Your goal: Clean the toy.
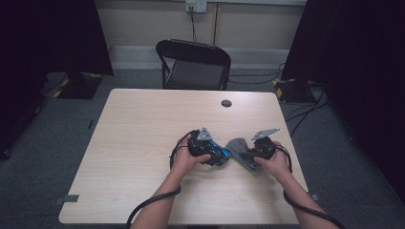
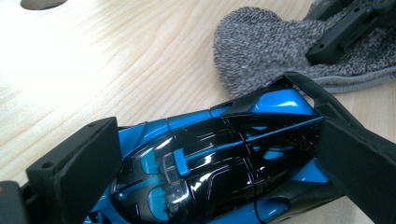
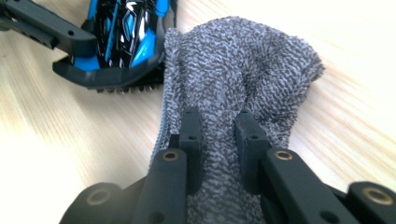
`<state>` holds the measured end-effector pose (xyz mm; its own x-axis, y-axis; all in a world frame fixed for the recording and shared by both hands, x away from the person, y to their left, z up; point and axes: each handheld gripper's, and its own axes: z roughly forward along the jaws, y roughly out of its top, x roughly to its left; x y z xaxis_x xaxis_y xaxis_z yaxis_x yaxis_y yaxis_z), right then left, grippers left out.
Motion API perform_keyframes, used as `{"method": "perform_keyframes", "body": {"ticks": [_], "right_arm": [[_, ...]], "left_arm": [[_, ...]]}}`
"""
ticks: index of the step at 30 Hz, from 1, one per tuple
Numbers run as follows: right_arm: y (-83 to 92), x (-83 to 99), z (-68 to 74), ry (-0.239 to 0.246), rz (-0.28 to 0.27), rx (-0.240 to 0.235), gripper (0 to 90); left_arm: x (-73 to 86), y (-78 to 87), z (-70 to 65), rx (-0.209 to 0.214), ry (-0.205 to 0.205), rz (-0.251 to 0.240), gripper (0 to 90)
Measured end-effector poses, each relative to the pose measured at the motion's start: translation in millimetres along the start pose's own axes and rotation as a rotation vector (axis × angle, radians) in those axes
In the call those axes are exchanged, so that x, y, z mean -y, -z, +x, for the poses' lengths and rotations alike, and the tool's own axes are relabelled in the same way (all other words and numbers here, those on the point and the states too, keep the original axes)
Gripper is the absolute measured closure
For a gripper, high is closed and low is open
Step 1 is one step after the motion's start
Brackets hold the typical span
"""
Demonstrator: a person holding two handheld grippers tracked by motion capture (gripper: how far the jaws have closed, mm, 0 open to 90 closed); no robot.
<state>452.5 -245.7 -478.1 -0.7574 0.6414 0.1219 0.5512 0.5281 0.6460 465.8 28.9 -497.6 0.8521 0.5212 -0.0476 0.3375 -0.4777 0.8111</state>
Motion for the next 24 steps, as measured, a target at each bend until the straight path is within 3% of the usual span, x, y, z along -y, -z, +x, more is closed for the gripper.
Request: {"method": "perform_keyframes", "body": {"ticks": [12,24], "right_arm": [[21.2,2.0,-6.8,-0.017,-0.027,0.01,76.2],[29.2,-20.5,-16.0,-0.054,-0.088,0.038,76.0]], "left_arm": [[-1.0,-0.1,0.1,0.001,0.001,0.006,0.2],[-1.0,-0.2,0.2,0.003,0.001,0.006,0.3]]}}
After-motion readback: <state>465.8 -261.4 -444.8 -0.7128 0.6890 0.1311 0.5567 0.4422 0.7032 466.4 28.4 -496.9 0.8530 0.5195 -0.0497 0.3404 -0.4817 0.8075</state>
